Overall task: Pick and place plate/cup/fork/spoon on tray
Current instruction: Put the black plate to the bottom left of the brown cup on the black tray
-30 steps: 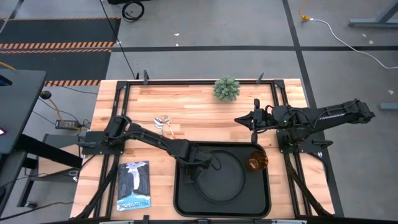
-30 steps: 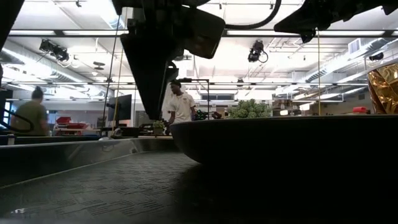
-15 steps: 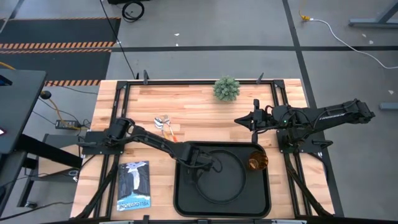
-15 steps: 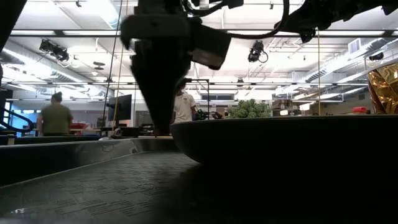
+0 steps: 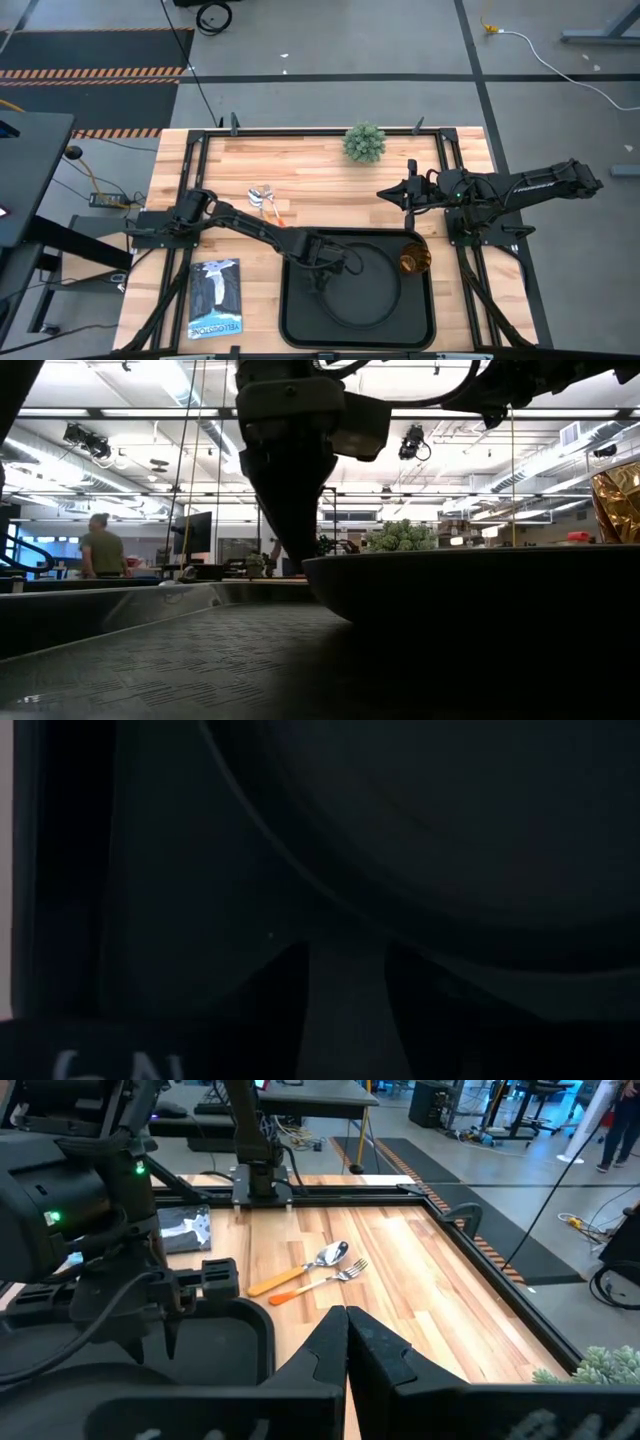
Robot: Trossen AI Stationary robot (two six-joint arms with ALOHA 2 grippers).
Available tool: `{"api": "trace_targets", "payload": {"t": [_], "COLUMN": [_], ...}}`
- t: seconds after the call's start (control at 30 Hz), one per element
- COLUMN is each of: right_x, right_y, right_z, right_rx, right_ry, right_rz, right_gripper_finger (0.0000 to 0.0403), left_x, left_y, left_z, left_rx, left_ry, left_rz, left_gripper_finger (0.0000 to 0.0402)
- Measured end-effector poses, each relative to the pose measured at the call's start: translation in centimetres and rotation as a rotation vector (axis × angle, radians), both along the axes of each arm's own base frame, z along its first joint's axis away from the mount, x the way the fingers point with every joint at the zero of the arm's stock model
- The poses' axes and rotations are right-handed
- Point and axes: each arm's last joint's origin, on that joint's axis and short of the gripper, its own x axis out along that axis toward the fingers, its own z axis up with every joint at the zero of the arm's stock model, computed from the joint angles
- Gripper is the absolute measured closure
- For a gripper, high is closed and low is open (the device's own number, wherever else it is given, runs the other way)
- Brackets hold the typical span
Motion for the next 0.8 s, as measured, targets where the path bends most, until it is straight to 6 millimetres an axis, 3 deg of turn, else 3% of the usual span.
{"api": "trace_targets", "payload": {"t": [0.3, 0.53, 0.8], "right_x": [0.0, 0.0, 1.0], "right_y": [0.0, 0.1, 2.4], "right_z": [0.0, 0.0, 0.1], "right_rx": [0.0, 0.017, 0.084], "right_ry": [0.0, 0.002, 0.07], "right_rz": [0.0, 0.021, 0.165], "right_gripper_finger": [0.0392, 0.0392, 0.0392], "left_x": [0.1, -0.7, -0.9], "left_y": [-0.6, 0.4, 1.5], "left_z": [0.0, 1.0, 0.9], "left_rx": [-0.023, -0.014, 0.092], "left_ry": [-0.015, 0.039, 0.076], "left_rz": [-0.048, -0.034, -0.07], "left_gripper_finger": [0.026, 0.026, 0.026]}}
